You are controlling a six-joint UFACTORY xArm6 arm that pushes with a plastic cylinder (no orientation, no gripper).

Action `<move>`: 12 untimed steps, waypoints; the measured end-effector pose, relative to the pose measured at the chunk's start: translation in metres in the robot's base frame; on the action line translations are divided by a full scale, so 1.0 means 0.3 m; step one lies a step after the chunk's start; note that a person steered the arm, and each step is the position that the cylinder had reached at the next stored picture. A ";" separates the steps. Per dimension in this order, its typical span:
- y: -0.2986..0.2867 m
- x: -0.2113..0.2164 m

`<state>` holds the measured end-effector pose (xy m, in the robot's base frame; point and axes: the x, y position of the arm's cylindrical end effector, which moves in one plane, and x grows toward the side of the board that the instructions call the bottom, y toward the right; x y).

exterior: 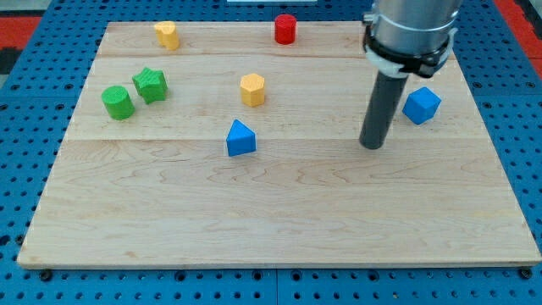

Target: Push the hexagon below the green star

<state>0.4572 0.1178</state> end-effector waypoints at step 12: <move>-0.808 -0.042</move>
